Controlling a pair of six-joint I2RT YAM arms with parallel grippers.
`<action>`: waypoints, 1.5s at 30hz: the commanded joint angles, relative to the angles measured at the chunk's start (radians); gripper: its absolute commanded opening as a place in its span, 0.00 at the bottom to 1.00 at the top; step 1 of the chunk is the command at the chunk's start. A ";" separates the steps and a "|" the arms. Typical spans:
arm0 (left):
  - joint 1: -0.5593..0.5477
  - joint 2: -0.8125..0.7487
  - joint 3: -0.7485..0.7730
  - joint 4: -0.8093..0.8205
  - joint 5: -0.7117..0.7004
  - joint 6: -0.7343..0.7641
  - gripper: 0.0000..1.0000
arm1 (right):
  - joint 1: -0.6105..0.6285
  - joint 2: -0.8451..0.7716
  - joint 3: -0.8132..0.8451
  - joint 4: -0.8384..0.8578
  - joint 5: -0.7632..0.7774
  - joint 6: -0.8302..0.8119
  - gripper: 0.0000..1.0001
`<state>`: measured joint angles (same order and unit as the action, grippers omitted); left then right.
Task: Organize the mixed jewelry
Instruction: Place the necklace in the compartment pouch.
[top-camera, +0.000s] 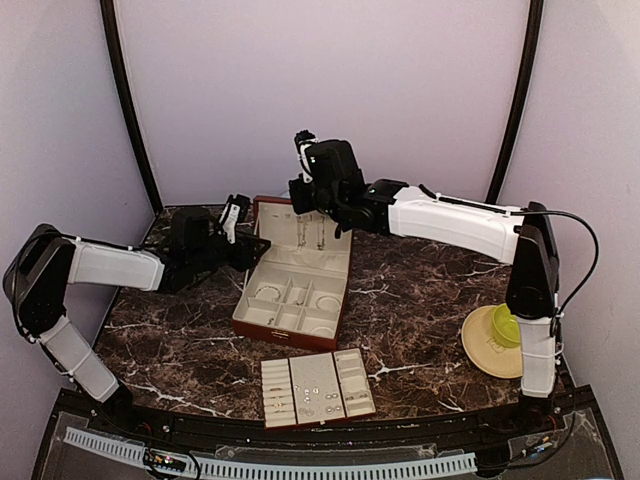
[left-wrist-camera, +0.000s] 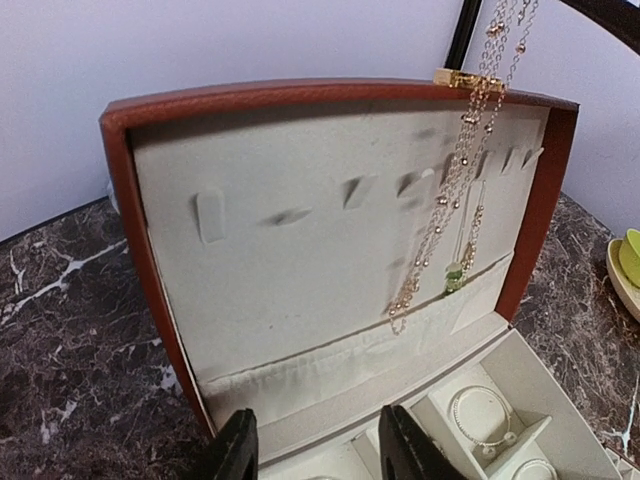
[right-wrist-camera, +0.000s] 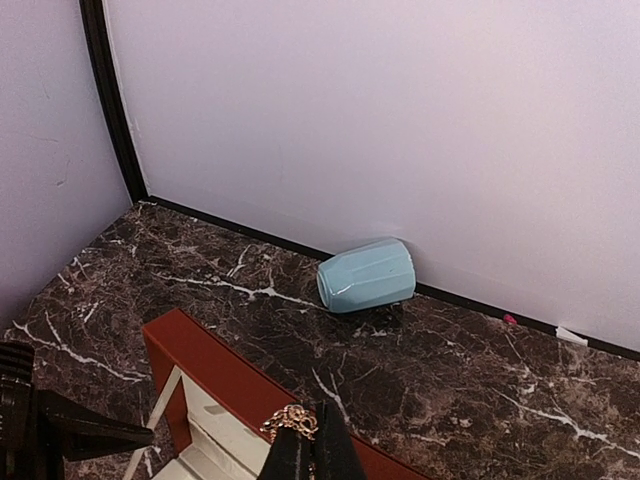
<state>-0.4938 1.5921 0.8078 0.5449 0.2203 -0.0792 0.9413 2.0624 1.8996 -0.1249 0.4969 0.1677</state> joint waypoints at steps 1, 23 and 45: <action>-0.005 -0.025 -0.032 0.028 -0.006 -0.047 0.44 | 0.001 -0.033 0.018 0.047 0.046 -0.023 0.00; -0.004 -0.044 -0.084 0.017 -0.049 -0.081 0.44 | 0.004 -0.035 0.022 0.055 0.081 -0.055 0.00; -0.004 -0.050 -0.111 0.026 -0.059 -0.096 0.45 | 0.015 -0.026 -0.049 0.035 0.052 -0.015 0.00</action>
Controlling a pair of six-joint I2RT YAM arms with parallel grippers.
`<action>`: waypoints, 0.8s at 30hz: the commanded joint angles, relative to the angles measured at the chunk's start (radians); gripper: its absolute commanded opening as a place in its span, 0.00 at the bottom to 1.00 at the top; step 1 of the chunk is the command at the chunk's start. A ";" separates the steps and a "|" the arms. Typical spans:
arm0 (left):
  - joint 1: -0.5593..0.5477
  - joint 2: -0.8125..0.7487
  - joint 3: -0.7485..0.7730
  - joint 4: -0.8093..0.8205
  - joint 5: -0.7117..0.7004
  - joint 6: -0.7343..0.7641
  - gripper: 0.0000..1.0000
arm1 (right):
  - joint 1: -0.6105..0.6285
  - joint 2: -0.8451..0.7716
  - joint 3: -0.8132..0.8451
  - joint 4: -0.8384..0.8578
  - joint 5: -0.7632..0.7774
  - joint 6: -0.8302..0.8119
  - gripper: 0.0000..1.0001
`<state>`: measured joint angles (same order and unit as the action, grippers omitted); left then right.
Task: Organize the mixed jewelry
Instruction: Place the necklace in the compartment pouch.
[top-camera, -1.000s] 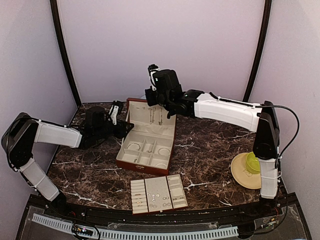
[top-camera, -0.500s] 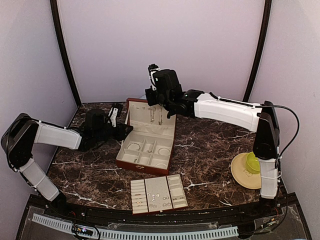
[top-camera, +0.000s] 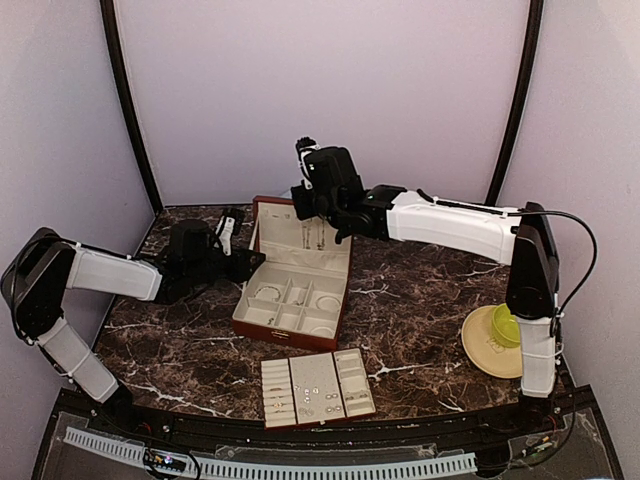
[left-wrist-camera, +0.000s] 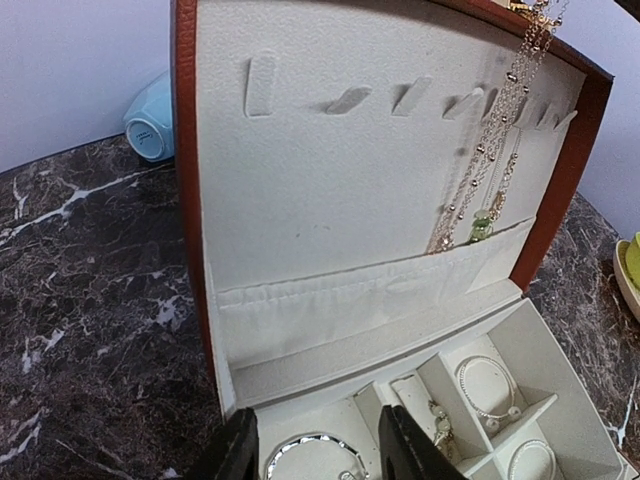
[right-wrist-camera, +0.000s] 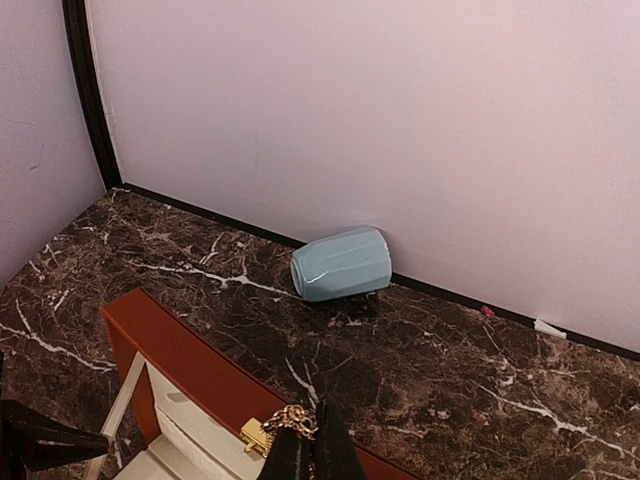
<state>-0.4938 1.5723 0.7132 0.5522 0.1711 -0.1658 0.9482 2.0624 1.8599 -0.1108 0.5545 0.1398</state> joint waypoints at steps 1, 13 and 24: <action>-0.004 -0.029 -0.017 0.018 -0.009 -0.010 0.45 | 0.009 -0.028 -0.012 0.021 -0.010 0.012 0.00; -0.003 -0.021 -0.022 0.009 -0.025 -0.034 0.46 | 0.016 -0.010 0.009 0.001 -0.117 -0.003 0.00; -0.003 -0.016 -0.025 0.008 -0.041 -0.038 0.48 | 0.023 0.019 0.046 -0.020 -0.173 -0.022 0.00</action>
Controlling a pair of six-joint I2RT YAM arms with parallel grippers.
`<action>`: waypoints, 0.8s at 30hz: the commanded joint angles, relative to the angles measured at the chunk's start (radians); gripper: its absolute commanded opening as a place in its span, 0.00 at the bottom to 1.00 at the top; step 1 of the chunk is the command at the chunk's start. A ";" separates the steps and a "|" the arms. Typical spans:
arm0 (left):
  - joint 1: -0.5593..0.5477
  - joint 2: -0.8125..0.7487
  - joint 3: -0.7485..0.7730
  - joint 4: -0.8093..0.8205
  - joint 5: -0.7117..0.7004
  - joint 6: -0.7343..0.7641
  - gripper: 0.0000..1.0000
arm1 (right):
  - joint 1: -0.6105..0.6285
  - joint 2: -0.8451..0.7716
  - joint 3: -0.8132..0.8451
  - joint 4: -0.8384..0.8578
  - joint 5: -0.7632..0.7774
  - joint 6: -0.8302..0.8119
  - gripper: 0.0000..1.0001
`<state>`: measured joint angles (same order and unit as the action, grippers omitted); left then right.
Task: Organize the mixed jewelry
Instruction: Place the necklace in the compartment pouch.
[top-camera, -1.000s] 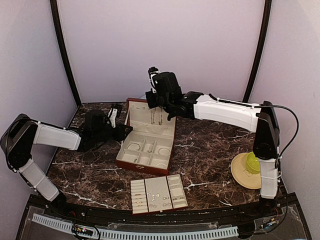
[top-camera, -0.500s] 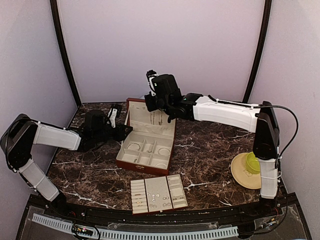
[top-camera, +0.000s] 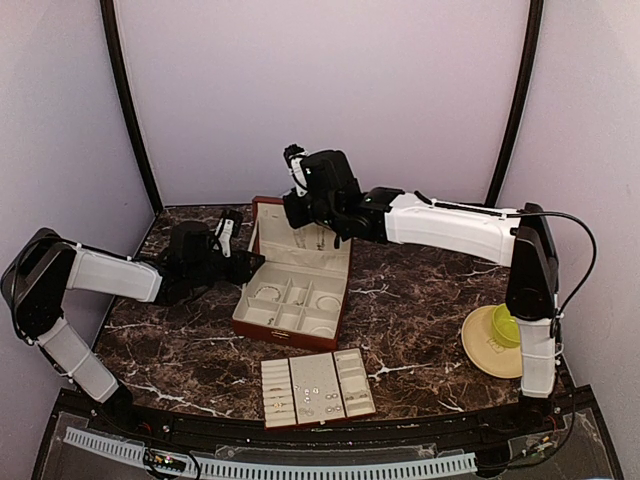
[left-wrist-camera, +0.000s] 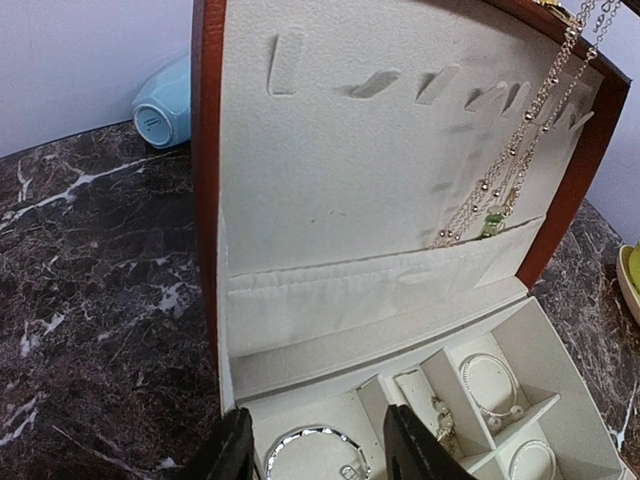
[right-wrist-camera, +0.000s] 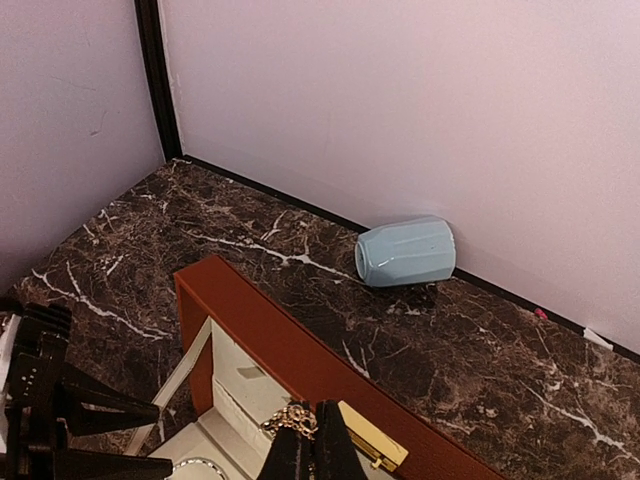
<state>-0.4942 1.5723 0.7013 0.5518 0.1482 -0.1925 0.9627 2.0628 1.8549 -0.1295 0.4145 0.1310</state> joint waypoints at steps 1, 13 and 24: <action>-0.003 -0.015 -0.015 0.012 -0.018 -0.013 0.48 | 0.010 0.025 0.061 -0.010 -0.040 -0.015 0.00; -0.003 -0.014 -0.032 0.020 -0.032 -0.017 0.50 | 0.021 0.099 0.156 -0.066 -0.072 -0.035 0.00; -0.002 0.002 -0.038 0.024 -0.043 -0.027 0.51 | 0.022 0.143 0.212 -0.101 -0.079 -0.039 0.00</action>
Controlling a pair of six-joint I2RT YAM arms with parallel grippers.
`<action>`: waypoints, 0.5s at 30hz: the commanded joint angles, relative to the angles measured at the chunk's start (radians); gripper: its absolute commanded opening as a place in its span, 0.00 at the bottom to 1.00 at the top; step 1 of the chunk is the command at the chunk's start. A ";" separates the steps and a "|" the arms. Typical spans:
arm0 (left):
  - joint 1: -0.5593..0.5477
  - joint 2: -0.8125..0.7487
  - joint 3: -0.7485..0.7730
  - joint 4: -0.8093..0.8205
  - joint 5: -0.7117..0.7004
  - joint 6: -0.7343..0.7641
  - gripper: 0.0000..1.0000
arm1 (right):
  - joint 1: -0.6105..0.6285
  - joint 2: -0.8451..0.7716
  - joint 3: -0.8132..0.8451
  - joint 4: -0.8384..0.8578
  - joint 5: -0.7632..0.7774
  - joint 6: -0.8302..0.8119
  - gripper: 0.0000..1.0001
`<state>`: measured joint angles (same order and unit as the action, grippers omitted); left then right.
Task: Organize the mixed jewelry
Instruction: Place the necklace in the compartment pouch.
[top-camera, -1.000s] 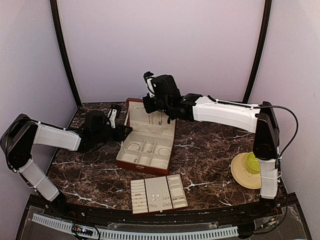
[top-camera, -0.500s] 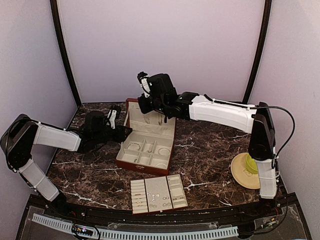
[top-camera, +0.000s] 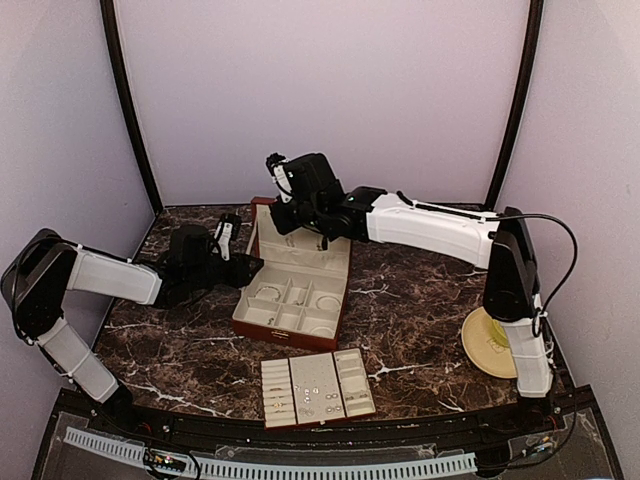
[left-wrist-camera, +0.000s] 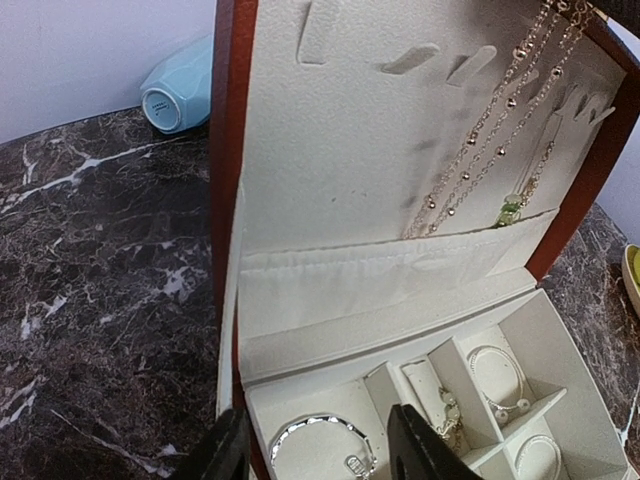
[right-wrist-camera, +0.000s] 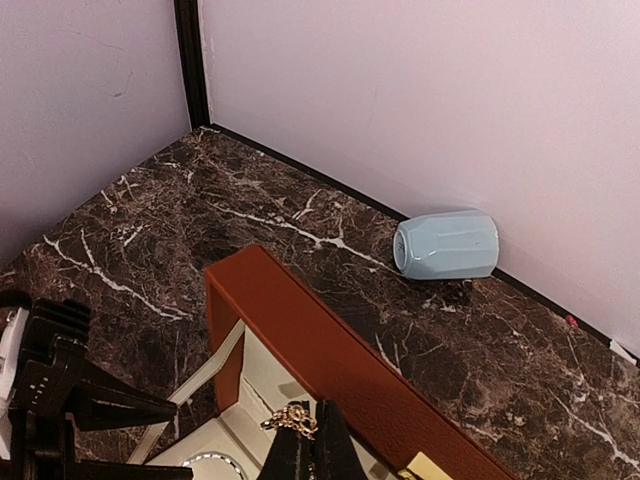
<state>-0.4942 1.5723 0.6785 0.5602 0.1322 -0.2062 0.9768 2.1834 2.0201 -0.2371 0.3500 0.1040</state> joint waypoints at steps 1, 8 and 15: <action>-0.003 0.005 -0.015 0.016 -0.030 -0.016 0.51 | 0.008 0.026 0.052 0.006 -0.017 -0.011 0.00; -0.001 0.008 -0.020 0.010 -0.044 -0.023 0.54 | 0.010 0.065 0.105 -0.018 -0.039 -0.017 0.00; -0.001 0.000 -0.025 0.015 -0.045 -0.022 0.55 | 0.010 0.100 0.148 -0.034 -0.053 -0.018 0.00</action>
<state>-0.4984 1.5761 0.6739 0.5713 0.1192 -0.2222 0.9817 2.2559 2.1242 -0.2718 0.3096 0.0902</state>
